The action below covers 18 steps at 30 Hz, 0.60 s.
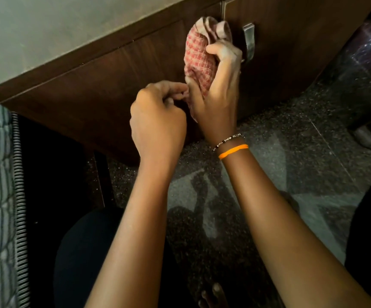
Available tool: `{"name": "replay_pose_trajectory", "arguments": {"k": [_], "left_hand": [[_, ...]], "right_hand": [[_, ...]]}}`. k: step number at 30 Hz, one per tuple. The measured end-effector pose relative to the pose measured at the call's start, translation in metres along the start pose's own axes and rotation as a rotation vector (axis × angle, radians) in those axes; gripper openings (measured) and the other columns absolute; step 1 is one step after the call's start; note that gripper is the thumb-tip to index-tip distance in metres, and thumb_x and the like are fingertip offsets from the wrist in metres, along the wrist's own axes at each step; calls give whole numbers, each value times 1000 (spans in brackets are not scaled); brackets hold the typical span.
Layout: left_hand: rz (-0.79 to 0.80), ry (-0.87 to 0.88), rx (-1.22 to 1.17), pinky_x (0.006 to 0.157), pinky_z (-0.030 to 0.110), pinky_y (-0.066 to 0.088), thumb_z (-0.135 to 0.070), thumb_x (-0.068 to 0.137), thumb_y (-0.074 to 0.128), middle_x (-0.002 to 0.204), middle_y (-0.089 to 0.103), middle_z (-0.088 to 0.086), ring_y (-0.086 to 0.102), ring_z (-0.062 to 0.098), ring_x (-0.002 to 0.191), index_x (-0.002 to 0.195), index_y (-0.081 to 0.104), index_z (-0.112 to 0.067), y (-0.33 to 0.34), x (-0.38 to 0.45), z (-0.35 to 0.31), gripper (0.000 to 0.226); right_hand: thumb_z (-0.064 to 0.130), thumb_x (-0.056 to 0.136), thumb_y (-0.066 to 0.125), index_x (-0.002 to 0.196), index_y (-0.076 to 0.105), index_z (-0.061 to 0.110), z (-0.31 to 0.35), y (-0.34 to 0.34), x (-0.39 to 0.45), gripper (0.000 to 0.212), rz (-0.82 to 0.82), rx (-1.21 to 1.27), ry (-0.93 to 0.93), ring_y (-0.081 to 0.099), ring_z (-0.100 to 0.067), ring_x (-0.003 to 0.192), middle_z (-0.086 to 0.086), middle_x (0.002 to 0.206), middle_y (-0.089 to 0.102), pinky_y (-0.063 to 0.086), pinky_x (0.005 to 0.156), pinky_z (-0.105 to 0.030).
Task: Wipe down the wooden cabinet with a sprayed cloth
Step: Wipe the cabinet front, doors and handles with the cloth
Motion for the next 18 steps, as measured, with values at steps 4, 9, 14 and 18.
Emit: {"name": "replay_pose_trajectory", "arguments": {"k": [4, 9, 14, 18], "left_hand": [[-13, -9, -26, 76, 30, 55, -3, 83, 46, 82, 67, -14, 65, 7, 84, 87, 71, -33, -7, 2, 2, 39], [-29, -26, -55, 76, 32, 56, -4, 83, 49, 81, 67, -15, 65, 6, 83, 84, 70, -35, -14, 5, 3, 37], [-16, -26, -45, 77, 27, 53, -6, 84, 50, 86, 68, -11, 65, 8, 87, 92, 72, -31, -14, 4, 2, 34], [13, -41, -28, 80, 29, 53, -8, 84, 51, 90, 70, -9, 66, 11, 89, 92, 71, -32, -8, 2, 3, 33]], "right_hand": [[5, 72, 71, 107, 54, -12, -1, 3, -1, 43, -112, -123, 101, 57, -39, 103, -29, 109, 56, 43, 89, -34], [-2, 67, 69, 96, 56, -7, -16, -1, -12, 33, -305, 50, 324, 50, -21, 94, -18, 97, 57, 39, 83, -22], [3, 73, 73, 87, 52, -9, -34, 6, -22, 28, -282, 181, 390, 47, -13, 85, -17, 91, 49, 40, 82, -20], [16, 75, 64, 84, 50, -9, -45, 9, -22, 30, -142, 175, 360, 44, -9, 84, -14, 88, 44, 39, 79, -18]]}}
Point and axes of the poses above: each hand's wrist, its own x-axis towards the middle knuckle, its own y-axis out of the palm, z = x × y, the point moved 10 cm from there along x, towards the middle knuckle
